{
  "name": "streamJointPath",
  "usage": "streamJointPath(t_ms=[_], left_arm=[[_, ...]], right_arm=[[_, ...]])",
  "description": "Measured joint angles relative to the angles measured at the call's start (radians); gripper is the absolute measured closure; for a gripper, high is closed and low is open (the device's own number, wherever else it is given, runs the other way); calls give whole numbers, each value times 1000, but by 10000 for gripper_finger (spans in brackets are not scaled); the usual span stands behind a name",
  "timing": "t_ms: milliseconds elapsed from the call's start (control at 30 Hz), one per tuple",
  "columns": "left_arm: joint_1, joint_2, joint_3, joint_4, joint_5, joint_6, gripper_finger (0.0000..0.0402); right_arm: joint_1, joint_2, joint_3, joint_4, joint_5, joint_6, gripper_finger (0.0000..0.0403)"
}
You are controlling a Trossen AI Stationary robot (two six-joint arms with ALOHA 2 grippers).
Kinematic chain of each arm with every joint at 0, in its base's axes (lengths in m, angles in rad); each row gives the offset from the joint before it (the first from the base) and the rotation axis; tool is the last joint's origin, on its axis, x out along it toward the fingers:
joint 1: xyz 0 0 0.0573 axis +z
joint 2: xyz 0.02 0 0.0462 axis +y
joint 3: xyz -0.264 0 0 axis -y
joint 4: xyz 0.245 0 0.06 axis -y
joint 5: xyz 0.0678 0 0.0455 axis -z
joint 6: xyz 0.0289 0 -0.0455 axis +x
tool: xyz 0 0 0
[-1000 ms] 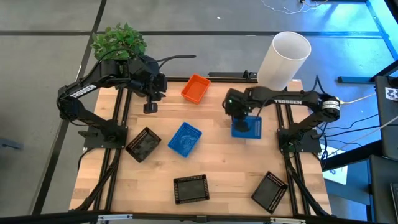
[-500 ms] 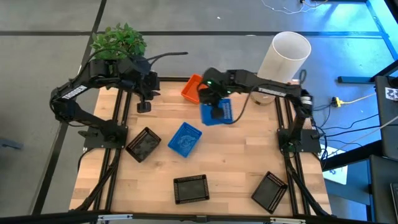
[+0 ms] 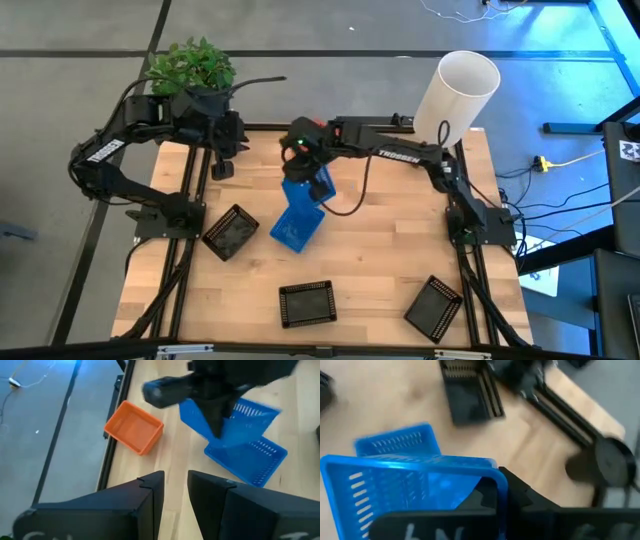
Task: Stack baskets by color
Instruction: Stack the right blue bin on the blue bins
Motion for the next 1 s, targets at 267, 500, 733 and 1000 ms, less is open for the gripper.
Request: streamJointPath(t_ms=[267,500,733,1000], left_arm=[[0,-4,-1,-10,17,-25,324],[0,-5,-1,-10,17,-20,324],[0,-4,-1,-10,17,-17,324],[0,-4,0,-11,20,-17,324]], right_arm=[[5,37,0,9,-164,-84,403],[8,83,0,32,-330,-128,403],[7,136,0,-9,-254,-110,403],[0,142,0,-100,-153,-101,403]])
